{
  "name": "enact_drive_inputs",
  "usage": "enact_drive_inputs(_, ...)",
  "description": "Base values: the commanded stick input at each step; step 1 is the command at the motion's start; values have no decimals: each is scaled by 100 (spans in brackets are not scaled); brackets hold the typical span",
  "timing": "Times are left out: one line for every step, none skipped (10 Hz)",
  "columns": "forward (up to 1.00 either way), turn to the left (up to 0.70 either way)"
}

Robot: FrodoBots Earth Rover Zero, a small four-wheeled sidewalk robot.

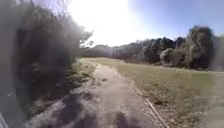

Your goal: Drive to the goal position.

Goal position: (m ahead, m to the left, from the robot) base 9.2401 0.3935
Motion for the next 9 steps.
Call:
enact_drive_inputs(70, 0)
enact_drive_inputs(70, 0)
enact_drive_inputs(70, 0)
enact_drive_inputs(70, 0)
enact_drive_inputs(70, 0)
enact_drive_inputs(70, 0)
enact_drive_inputs(70, 0)
enact_drive_inputs(70, 0)
enact_drive_inputs(70, 0)
